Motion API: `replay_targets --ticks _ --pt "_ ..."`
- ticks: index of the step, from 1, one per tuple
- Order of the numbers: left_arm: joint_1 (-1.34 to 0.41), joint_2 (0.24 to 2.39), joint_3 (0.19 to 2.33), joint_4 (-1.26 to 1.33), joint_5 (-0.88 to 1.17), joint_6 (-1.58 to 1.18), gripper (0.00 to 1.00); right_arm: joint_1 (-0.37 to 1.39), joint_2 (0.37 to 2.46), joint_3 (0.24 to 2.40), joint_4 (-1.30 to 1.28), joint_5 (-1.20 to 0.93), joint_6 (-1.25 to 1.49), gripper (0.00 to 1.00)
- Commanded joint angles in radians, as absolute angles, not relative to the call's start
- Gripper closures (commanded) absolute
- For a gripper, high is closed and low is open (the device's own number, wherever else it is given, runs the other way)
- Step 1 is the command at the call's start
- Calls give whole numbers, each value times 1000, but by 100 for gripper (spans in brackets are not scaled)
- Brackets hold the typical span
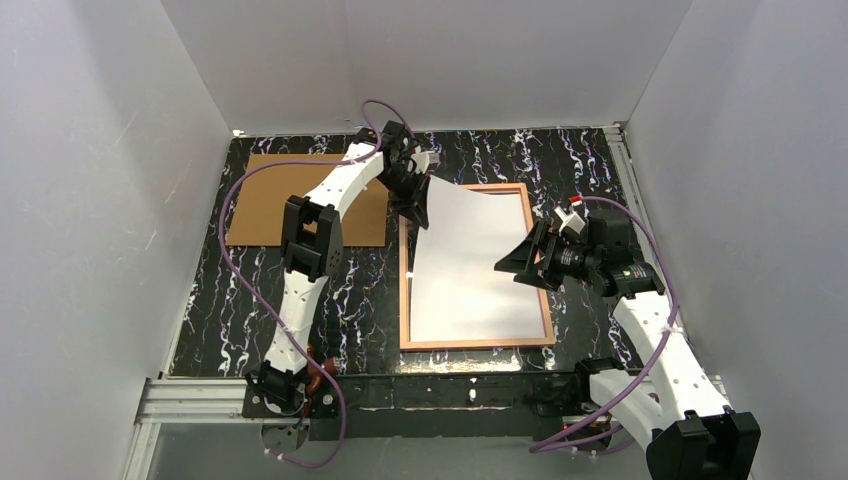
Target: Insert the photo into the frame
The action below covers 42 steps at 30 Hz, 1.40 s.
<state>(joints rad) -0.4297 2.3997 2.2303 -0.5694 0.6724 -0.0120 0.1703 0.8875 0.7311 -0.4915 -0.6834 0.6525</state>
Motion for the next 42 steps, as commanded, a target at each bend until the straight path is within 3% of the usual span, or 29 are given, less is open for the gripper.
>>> replay_targets --ticks 1,3,6,16,21,26,31,36,42 --pt "-436 2385 2201 -625 684 -55 100 167 879 744 -455 -692 659 12" --pt "-436 2381 2191 -626 671 -54 100 167 876 743 -454 -691 658 12" --pt "-436 2370 2171 -626 653 -47 88 167 874 740 -453 -692 661 12" --pt "-450 2244 2083 -632 470 -4 2 167 877 730 -443 -701 666 12" --pt "-473 2170 2086 -626 344 56 2 167 870 727 -435 -702 670 12" --pt "-554 2069 2060 -613 -69 149 2 167 861 726 -442 -700 673 12" --pt "-599 1934 1887 -508 -382 262 2 167 853 724 -448 -697 672 11" --pt "-600 1729 1622 -416 -505 191 2 167 852 714 -448 -697 676 11" --pt "-597 1502 1388 -434 -419 53 2 169 870 701 -435 -708 681 11"
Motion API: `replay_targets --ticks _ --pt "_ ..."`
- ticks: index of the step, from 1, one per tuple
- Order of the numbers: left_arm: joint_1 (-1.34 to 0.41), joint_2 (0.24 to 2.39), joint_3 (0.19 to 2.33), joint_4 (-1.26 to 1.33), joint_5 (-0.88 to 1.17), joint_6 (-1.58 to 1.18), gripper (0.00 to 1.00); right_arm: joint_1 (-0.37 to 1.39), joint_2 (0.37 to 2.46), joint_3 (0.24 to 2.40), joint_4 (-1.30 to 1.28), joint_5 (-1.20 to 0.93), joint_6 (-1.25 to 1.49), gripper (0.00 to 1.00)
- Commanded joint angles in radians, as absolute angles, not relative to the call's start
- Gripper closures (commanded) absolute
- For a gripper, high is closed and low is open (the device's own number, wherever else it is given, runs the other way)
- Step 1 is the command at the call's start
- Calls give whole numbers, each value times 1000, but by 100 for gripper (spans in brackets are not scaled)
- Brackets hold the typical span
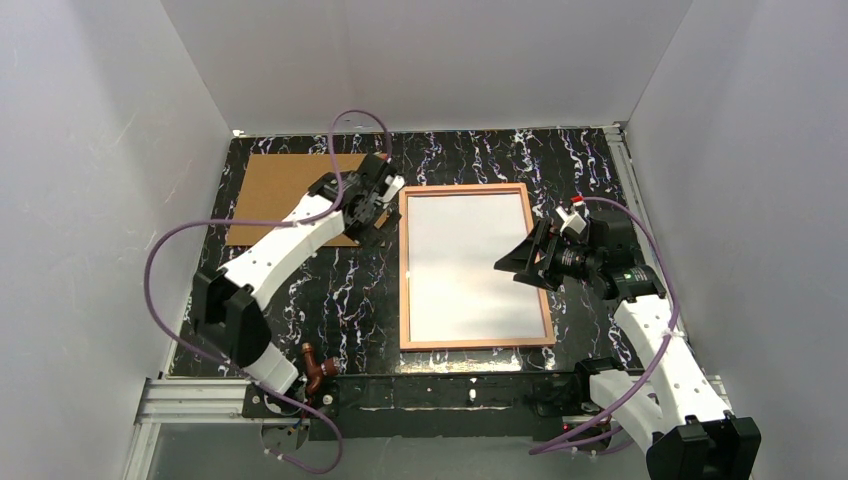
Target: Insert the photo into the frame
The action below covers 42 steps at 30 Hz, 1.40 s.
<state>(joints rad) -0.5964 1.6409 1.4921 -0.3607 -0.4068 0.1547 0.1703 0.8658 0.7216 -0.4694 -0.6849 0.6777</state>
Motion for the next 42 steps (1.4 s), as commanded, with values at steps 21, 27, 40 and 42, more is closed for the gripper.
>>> replay_targets --ticks 21,27,40,42 --pt "-222 1250 914 -339 237 -501 2 486 1290 907 -296 -530 751 8" --pt "-11 1333 935 -246 408 -531 2 578 1572 1193 -359 -497 688 8" --pt "332 1643 1148 -68 598 -802 2 671 2102 1859 -562 -427 655 10" --pt "342 1675 1195 -81 569 -801 2 680 2166 1943 -600 -405 662 10"
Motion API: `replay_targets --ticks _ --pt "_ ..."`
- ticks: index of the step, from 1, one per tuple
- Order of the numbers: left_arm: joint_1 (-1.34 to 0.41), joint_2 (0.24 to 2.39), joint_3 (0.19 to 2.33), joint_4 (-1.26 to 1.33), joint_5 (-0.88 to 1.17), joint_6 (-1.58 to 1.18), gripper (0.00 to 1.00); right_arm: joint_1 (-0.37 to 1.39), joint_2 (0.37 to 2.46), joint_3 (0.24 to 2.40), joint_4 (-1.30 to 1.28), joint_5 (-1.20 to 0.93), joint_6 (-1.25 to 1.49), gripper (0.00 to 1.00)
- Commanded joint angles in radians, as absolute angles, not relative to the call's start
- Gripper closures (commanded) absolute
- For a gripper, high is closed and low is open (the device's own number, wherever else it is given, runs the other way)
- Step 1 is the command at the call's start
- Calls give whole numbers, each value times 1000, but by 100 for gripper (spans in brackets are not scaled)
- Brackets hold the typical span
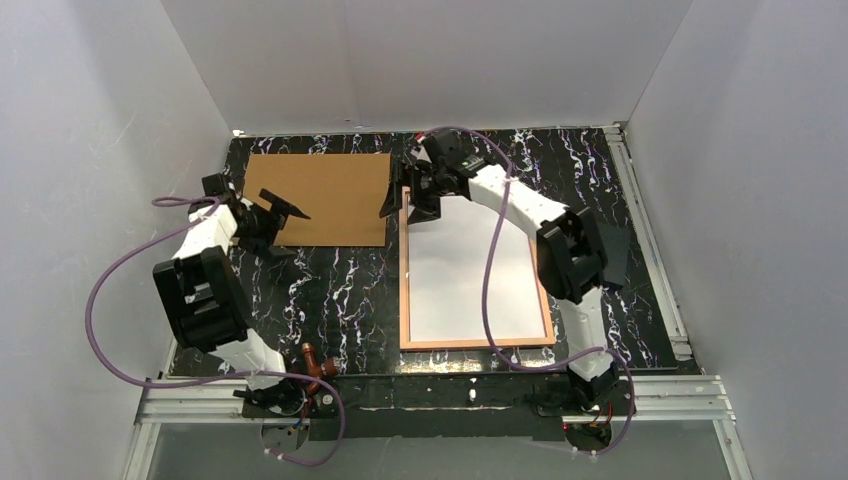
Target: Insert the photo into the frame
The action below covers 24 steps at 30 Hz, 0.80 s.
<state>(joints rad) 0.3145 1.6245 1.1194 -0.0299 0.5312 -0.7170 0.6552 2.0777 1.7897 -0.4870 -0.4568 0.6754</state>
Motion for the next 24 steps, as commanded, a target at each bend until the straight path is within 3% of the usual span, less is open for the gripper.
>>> replay_targets --ticks 1,11,18,24 --pt "344 1685 1221 -97 542 -785 2 685 2189 1977 -611 -392 670 9" --pt "342 1712 1382 -170 112 -581 2 735 2368 2180 -657 -307 767 9" --pt "280 1784 1469 -168 -189 -344 2 766 2407 2197 -673 -173 826 9" --pt "280 1871 1488 -118 -301 -255 2 791 2430 2232 -717 -54 823 9"
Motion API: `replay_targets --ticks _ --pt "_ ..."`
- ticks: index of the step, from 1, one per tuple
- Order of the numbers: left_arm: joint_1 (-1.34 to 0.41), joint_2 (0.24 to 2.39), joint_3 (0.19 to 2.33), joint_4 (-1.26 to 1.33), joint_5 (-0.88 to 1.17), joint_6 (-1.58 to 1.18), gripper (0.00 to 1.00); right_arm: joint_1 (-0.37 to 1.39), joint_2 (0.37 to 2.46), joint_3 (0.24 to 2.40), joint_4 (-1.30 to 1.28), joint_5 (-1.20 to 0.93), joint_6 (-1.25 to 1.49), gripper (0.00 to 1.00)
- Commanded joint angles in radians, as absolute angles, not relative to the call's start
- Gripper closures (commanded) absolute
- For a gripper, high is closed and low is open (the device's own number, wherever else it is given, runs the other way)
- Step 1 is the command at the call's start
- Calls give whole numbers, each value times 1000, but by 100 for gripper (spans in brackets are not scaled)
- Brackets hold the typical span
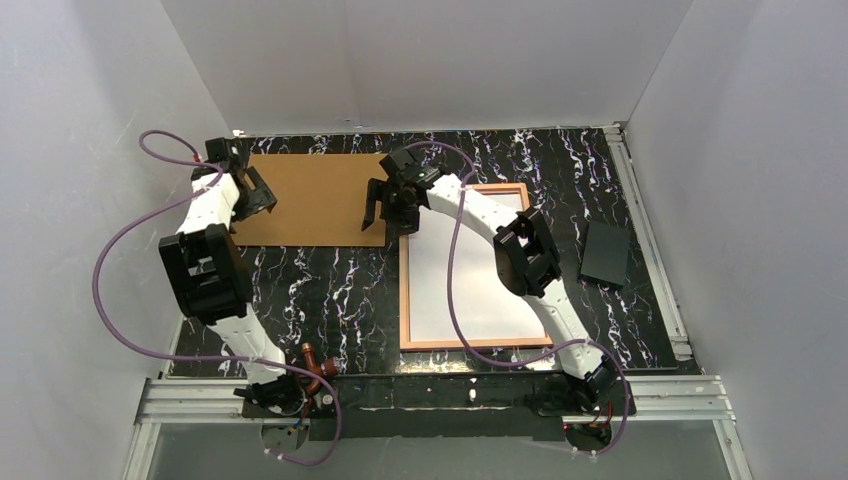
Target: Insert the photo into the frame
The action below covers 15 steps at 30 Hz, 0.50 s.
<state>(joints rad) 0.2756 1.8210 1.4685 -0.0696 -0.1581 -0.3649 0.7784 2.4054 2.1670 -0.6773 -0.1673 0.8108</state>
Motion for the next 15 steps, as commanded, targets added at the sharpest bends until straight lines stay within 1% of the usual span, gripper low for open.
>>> replay_targets --ticks 1,9,15 --pt "280 1893 1501 -127 -310 -248 2 792 2435 2237 -724 -44 821 9" --pt "317 1999 1581 -142 -323 -243 2 792 2461 2229 -716 -6 812 9" --pt "384 2049 1626 -159 -307 -293 2 792 2496 2242 -679 -58 845 9"
